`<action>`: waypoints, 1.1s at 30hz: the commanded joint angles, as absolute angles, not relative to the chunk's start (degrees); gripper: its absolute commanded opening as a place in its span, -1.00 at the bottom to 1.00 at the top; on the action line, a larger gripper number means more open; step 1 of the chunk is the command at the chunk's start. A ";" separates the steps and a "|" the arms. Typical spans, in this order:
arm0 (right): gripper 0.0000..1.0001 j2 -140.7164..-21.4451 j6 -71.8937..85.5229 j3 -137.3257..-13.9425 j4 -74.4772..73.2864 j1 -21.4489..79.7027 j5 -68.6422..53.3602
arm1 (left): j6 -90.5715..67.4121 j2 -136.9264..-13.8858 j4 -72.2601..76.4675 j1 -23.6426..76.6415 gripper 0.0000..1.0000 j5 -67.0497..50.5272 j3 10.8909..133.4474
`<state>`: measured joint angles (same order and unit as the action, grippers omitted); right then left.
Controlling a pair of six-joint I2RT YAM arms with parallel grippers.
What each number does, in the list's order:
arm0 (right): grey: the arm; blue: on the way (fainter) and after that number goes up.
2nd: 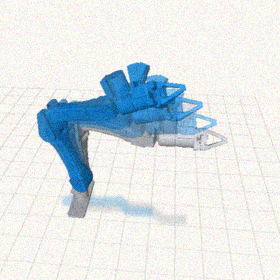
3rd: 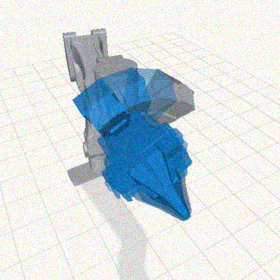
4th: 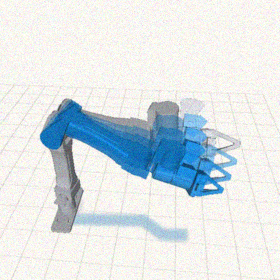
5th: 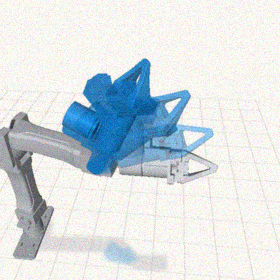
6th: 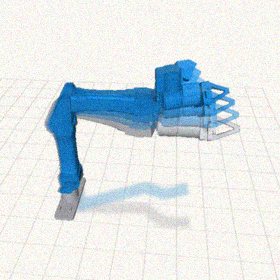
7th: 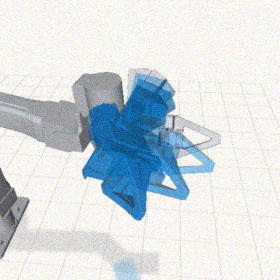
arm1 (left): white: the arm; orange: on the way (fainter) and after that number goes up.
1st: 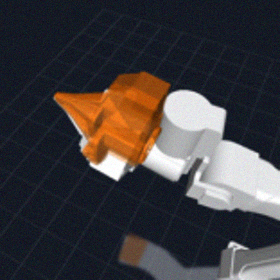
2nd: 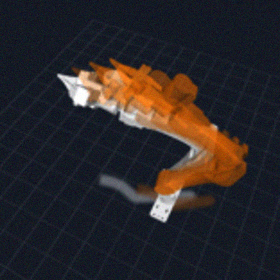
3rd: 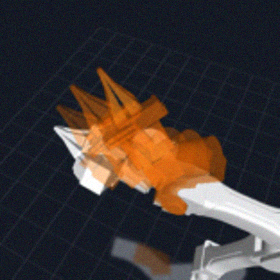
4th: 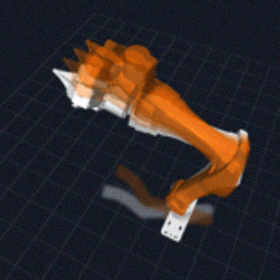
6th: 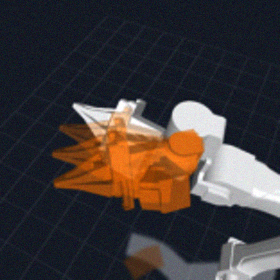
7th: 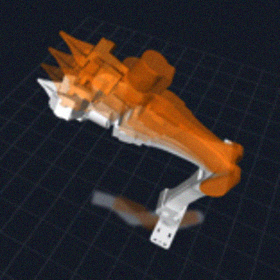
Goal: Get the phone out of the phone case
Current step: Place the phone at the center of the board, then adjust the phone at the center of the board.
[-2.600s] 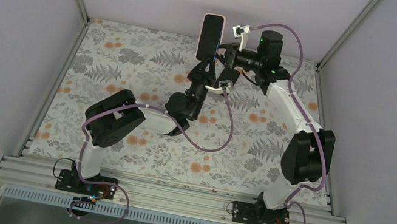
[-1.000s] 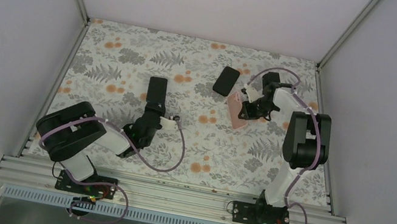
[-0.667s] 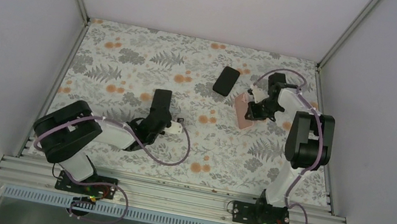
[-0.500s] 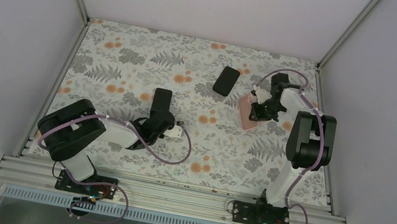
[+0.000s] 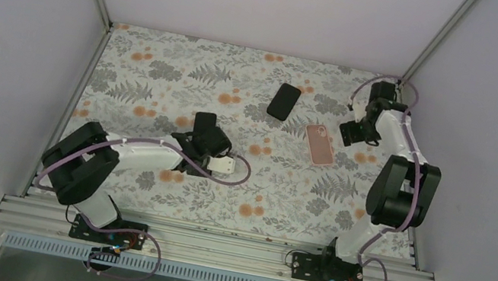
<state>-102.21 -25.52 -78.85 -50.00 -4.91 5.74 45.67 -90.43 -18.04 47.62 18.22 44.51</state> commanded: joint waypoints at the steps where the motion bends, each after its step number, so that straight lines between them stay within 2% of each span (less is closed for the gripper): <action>1: 0.80 -98.00 -25.67 -83.97 -48.91 -3.70 3.02 | 39.40 -85.32 -36.35 47.04 0.41 9.68 53.16; 2: 0.86 -98.24 -24.87 -84.92 -48.99 -2.96 1.65 | 38.97 -84.26 -37.95 46.05 0.53 8.14 55.79; 3: 0.88 -98.68 -23.81 -86.40 -48.90 -1.90 0.23 | 38.52 -83.24 -39.15 44.63 0.86 6.21 60.09; 4: 0.88 -99.16 -22.80 -87.39 -48.45 -1.12 -1.60 | 38.11 -82.61 -40.30 42.77 0.98 4.13 63.68; 9: 0.90 -102.15 -15.85 -90.68 -42.28 2.60 -9.71 | 37.17 -81.84 -42.25 35.96 1.00 -1.17 76.73; 11: 0.78 -105.73 -13.36 -93.91 -41.26 3.92 -10.83 | 36.13 -81.35 -40.03 34.48 1.00 0.87 78.58; 12: 0.58 -107.87 -12.49 -96.09 -41.40 4.45 -11.48 | 35.59 -80.99 -38.81 33.53 1.00 1.49 78.95; 13: 0.28 -110.50 -11.60 -98.52 -42.00 4.82 -12.36 | 34.79 -80.56 -37.05 32.47 1.00 2.22 78.88; 14: -0.43 -113.05 -11.06 -101.18 -43.25 5.10 -13.76 | 34.28 -80.11 -34.99 31.41 1.00 3.03 78.31; 15: -0.86 -115.92 -10.47 -103.85 -44.56 5.35 -15.34 | 33.72 -79.79 -32.98 30.24 1.00 4.00 77.47; 16: -0.92 -118.45 -9.89 -106.56 -45.97 5.57 -17.33 | 33.19 -79.65 -31.03 29.08 1.00 4.63 76.58; 20: -0.93 -128.31 -11.03 -115.94 -49.80 7.71 -21.35 | 31.09 -80.95 -25.16 24.12 1.00 5.68 74.64; 27: -0.93 -133.27 -10.51 -116.91 -38.83 13.05 -9.23 | 30.33 -83.52 -21.65 20.30 1.00 5.15 74.80; 33: -0.93 -137.95 -6.72 -120.93 -32.96 13.35 -8.00 | 30.99 -84.51 -18.35 17.16 1.00 4.23 73.83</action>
<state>-135.37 -9.56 -116.95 -39.07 14.22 -10.33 31.83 -83.94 -22.63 19.00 5.28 74.65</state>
